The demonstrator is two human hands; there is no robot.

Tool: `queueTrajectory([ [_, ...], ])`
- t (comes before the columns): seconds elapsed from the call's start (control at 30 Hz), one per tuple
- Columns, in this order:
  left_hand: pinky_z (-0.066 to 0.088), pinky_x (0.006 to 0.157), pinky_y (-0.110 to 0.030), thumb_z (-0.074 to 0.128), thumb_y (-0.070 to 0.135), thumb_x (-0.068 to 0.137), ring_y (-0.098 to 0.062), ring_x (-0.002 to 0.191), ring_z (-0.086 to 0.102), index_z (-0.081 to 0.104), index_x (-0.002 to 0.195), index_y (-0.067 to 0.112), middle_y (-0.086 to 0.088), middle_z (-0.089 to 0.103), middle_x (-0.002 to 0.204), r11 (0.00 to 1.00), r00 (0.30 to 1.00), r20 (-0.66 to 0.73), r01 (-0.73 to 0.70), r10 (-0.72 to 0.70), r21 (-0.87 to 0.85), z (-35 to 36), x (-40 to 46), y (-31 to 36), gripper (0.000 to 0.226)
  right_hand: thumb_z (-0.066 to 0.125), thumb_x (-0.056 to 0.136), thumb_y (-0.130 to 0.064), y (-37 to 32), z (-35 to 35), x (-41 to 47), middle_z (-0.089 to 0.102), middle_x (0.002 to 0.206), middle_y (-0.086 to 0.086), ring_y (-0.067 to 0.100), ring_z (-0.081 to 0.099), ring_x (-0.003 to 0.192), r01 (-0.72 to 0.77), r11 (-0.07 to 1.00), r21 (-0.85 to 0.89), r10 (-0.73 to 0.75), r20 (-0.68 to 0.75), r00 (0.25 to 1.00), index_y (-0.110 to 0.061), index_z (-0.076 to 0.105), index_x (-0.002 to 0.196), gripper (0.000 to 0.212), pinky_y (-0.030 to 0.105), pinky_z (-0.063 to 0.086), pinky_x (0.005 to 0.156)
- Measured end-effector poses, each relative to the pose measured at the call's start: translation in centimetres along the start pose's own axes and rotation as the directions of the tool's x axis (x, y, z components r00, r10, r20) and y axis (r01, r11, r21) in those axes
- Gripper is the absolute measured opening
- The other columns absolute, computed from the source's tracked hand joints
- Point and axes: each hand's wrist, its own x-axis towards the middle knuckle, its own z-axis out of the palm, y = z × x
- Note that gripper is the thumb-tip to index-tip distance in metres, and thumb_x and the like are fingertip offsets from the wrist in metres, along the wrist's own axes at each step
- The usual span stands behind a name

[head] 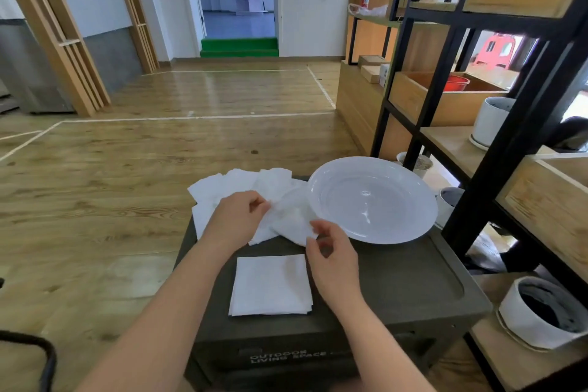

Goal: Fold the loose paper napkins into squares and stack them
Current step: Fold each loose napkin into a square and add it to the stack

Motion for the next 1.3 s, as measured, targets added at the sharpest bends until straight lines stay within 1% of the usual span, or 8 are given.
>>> queueTrajectory([
  [0.13,0.042,0.06,-0.015,0.049,0.033,0.097,-0.001,0.061,0.056,0.068,0.078,0.027,0.012,0.065,0.071,0.918,0.965,0.257,0.146,-0.05,-0.37,-2.6,-3.6,-1.5,0.027,0.062,0.089,-0.039,-2.8,0.7,2.0,0.043,0.121,-0.023,0.0,0.046,0.11,-0.138,0.986,0.095,0.125,0.134,0.983,-0.033,0.04,0.135,0.052,0.011,0.039,0.082],
  [0.3,0.043,0.066,-0.02,0.046,0.039,0.098,-0.004,0.067,0.057,0.075,0.082,0.032,0.011,0.071,0.079,0.779,0.917,0.39,0.304,-0.084,-0.549,-4.0,-6.1,-3.3,0.034,0.062,0.085,-0.049,-4.2,1.5,2.5,0.073,0.096,-0.007,0.013,0.068,0.092,-0.305,0.935,0.183,0.234,0.331,0.914,-0.025,0.068,0.096,0.026,0.025,0.052,0.073],
  [0.47,0.051,0.074,-0.029,0.033,0.065,0.091,-0.013,0.087,0.07,0.069,0.102,0.028,0.004,0.075,0.095,0.606,0.911,0.322,0.412,-0.259,-0.68,-3.1,-6.8,-3.8,0.052,0.063,0.085,-0.047,-4.0,3.0,1.1,0.066,0.097,-0.013,0.009,0.062,0.092,-0.294,0.939,0.178,0.248,0.24,0.938,-0.033,0.06,0.089,0.015,0.023,0.047,0.068],
  [0.6,0.051,0.067,-0.015,0.059,0.04,0.091,-0.005,0.087,0.069,0.071,0.095,0.028,0.016,0.074,0.091,0.693,0.958,0.127,0.273,-0.255,-0.667,-2.2,-7.5,-3.6,0.018,0.061,0.087,-0.048,-4.0,3.0,0.1,0.066,0.102,-0.011,0.011,0.06,0.097,-0.288,0.947,0.143,0.239,0.286,0.928,-0.033,0.062,0.096,0.018,0.028,0.049,0.077],
  [0.7,0.048,0.056,-0.007,0.062,0.025,0.092,0.0,0.081,0.068,0.071,0.094,0.026,0.017,0.074,0.087,0.658,0.963,0.051,0.22,-0.265,-0.72,-2.0,-8.0,-3.5,0.01,0.062,0.088,-0.04,-4.0,2.6,-0.4,0.069,0.103,-0.014,0.011,0.063,0.1,-0.267,0.953,0.146,0.204,0.343,0.917,-0.035,0.064,0.102,0.014,0.034,0.054,0.083],
  [0.93,0.042,0.063,-0.015,0.067,0.031,0.086,0.002,0.081,0.062,0.061,0.097,0.04,0.012,0.069,0.086,0.724,0.947,-0.127,0.133,-0.293,-0.676,-1.7,-8.1,-3.7,0.015,0.063,0.09,-0.022,-3.8,1.7,-0.8,0.069,0.11,-0.009,0.015,0.063,0.104,-0.281,0.95,0.14,0.214,0.364,0.906,-0.031,0.064,0.103,0.015,0.042,0.051,0.095],
  [1.07,0.045,0.068,-0.019,0.074,0.024,0.081,-0.01,0.081,0.063,0.065,0.083,0.029,0.007,0.067,0.083,0.774,0.931,-0.246,0.059,-0.271,-0.631,-1.5,-7.7,-4.1,0.011,0.063,0.09,-0.021,-3.7,1.5,-0.8,0.069,0.11,-0.007,0.016,0.063,0.106,-0.295,0.942,0.157,0.223,0.361,0.906,-0.03,0.065,0.103,0.016,0.041,0.05,0.096],
  [1.3,0.046,0.061,-0.012,0.079,0.026,0.075,0.001,0.066,0.064,0.072,0.072,0.028,0.013,0.071,0.069,0.813,0.91,-0.312,0.046,-0.275,-0.581,-1.3,-7.2,-4.5,0.009,0.057,0.094,-0.024,-3.1,1.2,-0.5,0.072,0.109,-0.003,0.018,0.066,0.103,-0.385,0.885,0.263,0.272,0.381,0.884,-0.021,0.068,0.106,0.016,0.042,0.051,0.095],
])
